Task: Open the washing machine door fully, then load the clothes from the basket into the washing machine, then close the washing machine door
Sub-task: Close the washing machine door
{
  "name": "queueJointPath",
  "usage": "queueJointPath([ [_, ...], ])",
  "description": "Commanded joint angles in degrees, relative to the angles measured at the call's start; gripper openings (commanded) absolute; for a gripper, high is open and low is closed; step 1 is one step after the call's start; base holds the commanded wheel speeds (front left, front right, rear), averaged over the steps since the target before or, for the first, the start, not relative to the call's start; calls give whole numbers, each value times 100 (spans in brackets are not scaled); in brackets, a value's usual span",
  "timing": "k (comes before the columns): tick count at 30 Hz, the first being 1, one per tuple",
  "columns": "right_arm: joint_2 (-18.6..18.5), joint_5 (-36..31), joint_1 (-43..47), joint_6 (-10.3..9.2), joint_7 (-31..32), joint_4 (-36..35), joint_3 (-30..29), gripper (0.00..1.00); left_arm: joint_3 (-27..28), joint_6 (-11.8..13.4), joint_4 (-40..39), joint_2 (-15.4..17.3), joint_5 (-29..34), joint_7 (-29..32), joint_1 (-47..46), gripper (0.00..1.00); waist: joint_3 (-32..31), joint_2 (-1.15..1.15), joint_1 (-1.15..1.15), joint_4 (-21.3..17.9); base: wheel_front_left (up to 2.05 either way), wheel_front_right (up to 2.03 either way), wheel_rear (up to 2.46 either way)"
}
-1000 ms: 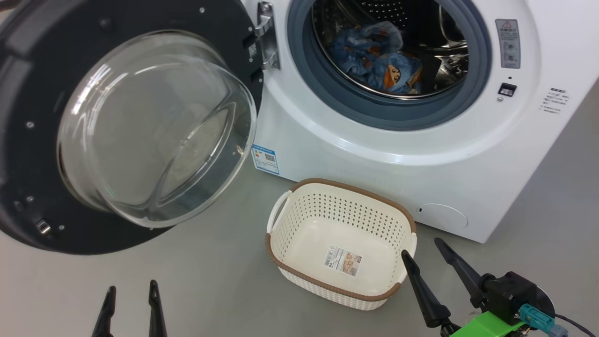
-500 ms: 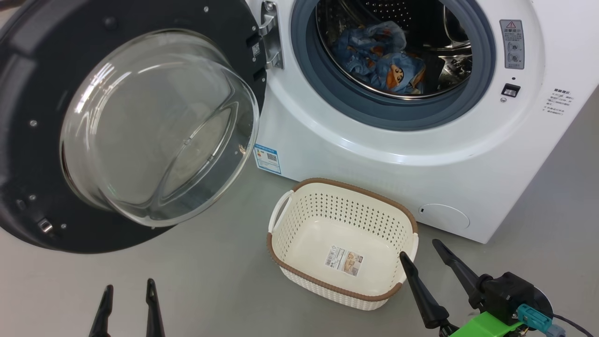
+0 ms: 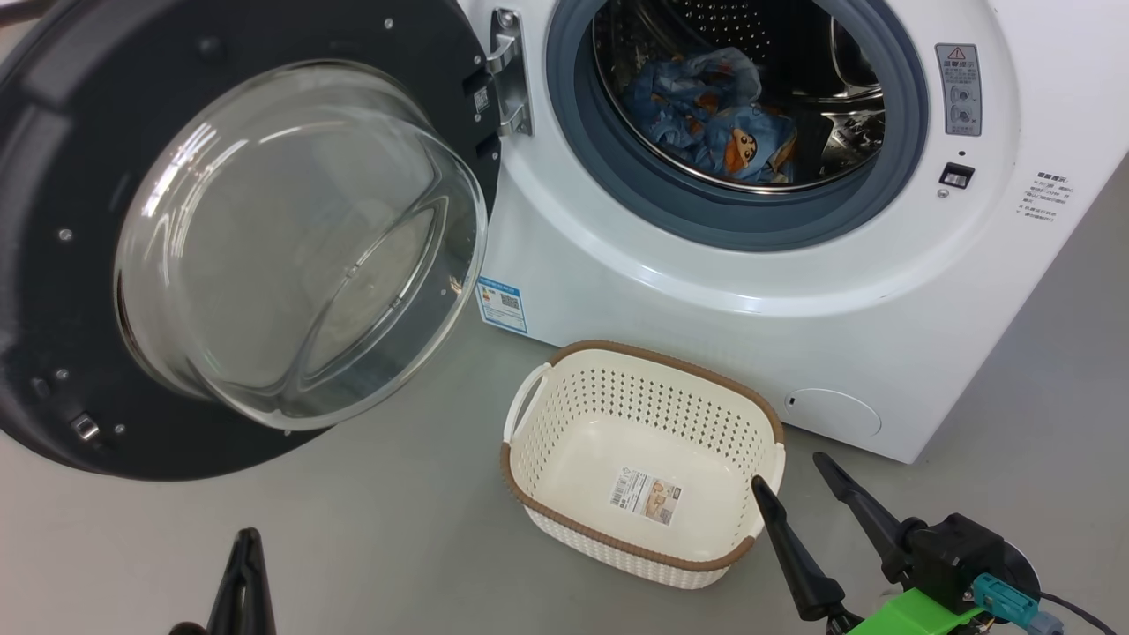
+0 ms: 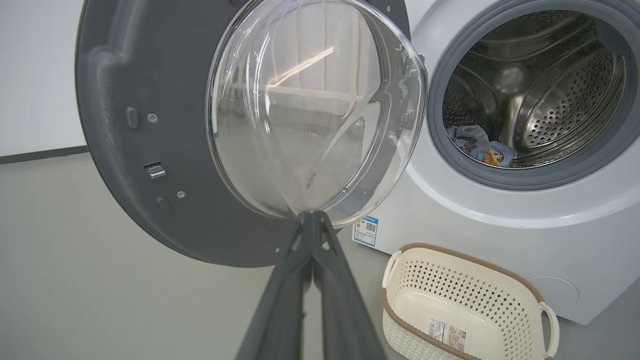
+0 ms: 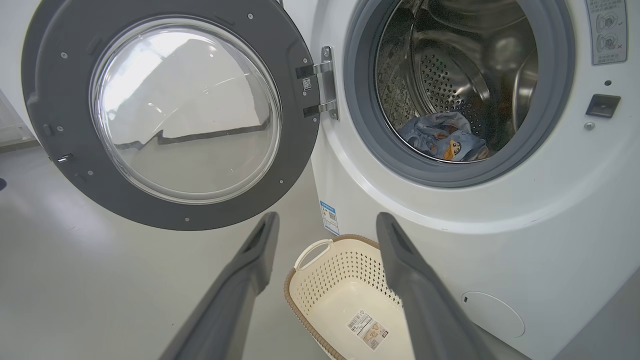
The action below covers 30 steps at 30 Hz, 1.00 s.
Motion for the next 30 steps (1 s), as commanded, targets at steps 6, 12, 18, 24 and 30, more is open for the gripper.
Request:
queueJointPath([
  [6,-39,7,-186,9,16,-176,160,100,653,-736,-310,-580,-1108,-69,-72,0,42,0,0,-4,0,0,0],
  [12,-50,-4,-173,9,40,-193,139,100,1228,-2095,-172,-1291,-3072,-61,172,0,58,0,0,-5,0,0,0],
  [18,-55,0,-162,9,50,-218,126,100,1777,-2970,-121,-1570,-5810,206,199,0,53,0,0,1,0,0,0],
  [24,-61,-23,-152,9,92,-283,104,100,2465,-3075,-422,-1598,-7372,387,81,0,118,0,0,26,0,0,0],
  [30,-100,-80,-161,9,169,-414,39,100,3682,-3081,-589,-1522,-8417,890,-245,0,302,0,0,80,0,0,0],
])
